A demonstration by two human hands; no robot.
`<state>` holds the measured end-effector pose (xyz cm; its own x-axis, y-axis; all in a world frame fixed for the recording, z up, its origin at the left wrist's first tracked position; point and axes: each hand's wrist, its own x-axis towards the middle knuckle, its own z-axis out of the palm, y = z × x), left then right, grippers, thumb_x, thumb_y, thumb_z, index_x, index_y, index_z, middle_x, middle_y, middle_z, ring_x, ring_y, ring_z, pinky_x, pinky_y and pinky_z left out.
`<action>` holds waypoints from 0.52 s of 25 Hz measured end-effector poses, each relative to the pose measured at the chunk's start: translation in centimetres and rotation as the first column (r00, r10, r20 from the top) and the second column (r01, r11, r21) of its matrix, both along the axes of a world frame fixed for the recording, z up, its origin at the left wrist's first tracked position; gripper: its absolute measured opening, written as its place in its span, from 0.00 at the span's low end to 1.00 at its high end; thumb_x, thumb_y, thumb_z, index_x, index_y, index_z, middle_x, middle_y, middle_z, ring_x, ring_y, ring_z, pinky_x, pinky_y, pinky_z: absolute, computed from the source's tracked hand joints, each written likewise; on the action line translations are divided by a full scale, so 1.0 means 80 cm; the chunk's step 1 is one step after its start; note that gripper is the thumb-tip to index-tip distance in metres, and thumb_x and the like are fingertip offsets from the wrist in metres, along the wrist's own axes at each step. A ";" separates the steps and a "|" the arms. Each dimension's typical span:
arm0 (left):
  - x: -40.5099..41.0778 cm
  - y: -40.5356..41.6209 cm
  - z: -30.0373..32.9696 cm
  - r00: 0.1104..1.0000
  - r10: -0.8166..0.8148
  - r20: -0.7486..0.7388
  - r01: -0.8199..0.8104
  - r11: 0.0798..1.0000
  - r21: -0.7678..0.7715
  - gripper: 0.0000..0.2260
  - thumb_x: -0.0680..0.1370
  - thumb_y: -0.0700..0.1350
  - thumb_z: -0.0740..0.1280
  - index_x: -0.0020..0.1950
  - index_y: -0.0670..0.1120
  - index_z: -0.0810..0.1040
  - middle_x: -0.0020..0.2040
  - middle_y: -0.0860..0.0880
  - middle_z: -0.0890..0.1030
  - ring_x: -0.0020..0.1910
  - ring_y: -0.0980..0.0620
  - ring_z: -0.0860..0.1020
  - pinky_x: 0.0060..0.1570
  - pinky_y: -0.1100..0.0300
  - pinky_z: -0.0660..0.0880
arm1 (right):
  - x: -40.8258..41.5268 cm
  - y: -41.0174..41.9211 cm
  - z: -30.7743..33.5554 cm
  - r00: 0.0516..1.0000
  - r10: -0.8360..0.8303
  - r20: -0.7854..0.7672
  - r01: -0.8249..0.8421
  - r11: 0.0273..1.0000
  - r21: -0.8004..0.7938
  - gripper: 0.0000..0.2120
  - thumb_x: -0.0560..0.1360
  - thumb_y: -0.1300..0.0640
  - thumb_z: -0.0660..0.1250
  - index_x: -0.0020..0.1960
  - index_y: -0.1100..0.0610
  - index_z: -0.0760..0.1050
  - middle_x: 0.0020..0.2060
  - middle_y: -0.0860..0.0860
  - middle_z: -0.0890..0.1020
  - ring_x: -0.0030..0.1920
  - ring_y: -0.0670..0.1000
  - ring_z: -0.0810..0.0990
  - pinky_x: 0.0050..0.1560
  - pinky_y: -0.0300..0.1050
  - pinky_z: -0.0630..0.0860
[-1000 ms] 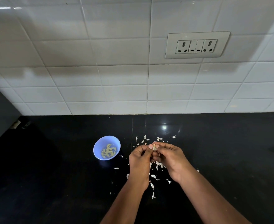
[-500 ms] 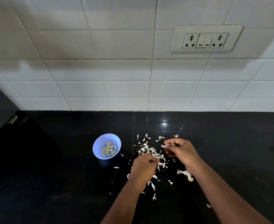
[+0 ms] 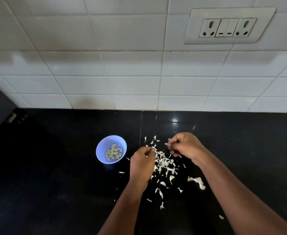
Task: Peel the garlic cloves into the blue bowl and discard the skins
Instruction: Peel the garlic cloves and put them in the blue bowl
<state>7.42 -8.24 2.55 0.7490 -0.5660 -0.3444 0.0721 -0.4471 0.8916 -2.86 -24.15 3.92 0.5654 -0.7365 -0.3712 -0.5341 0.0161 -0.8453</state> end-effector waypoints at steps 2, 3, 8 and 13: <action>0.006 -0.002 -0.001 0.999 0.039 0.003 -0.039 0.999 0.000 0.07 0.83 0.52 0.67 0.54 0.54 0.84 0.43 0.54 0.85 0.41 0.52 0.84 0.41 0.57 0.78 | 0.011 0.004 -0.005 0.994 0.035 -0.100 -0.035 0.999 -0.003 0.08 0.76 0.69 0.71 0.41 0.60 0.83 0.33 0.56 0.86 0.33 0.51 0.84 0.36 0.47 0.83; 0.009 -0.002 -0.001 0.999 0.050 0.009 -0.050 0.999 0.001 0.07 0.83 0.52 0.67 0.54 0.54 0.84 0.42 0.55 0.85 0.41 0.53 0.84 0.41 0.58 0.78 | 0.015 0.005 -0.012 0.974 0.073 -0.215 -0.091 0.993 -0.077 0.10 0.76 0.68 0.69 0.39 0.58 0.82 0.32 0.55 0.85 0.33 0.53 0.84 0.39 0.50 0.84; 0.008 -0.004 0.003 0.993 0.035 -0.113 -0.037 0.999 -0.016 0.05 0.83 0.49 0.67 0.52 0.53 0.83 0.45 0.52 0.85 0.36 0.56 0.81 0.32 0.61 0.74 | 0.012 0.010 -0.019 0.950 0.112 -0.291 -0.180 0.959 -0.217 0.08 0.76 0.61 0.71 0.39 0.53 0.84 0.33 0.51 0.86 0.35 0.50 0.84 0.38 0.43 0.79; -0.001 -0.010 0.014 0.834 -0.019 -0.552 -0.107 0.975 -0.195 0.07 0.82 0.46 0.72 0.53 0.43 0.84 0.43 0.48 0.86 0.33 0.55 0.78 0.29 0.62 0.70 | -0.006 0.049 -0.015 0.932 -0.179 0.314 0.060 0.933 0.354 0.05 0.79 0.60 0.72 0.52 0.59 0.87 0.41 0.54 0.85 0.36 0.46 0.78 0.37 0.39 0.73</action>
<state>7.34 -9.07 3.70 0.4982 -0.6424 -0.5824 0.5909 -0.2400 0.7702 -3.35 -20.21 2.69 0.6152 -0.6735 -0.4097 -0.1952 0.3734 -0.9069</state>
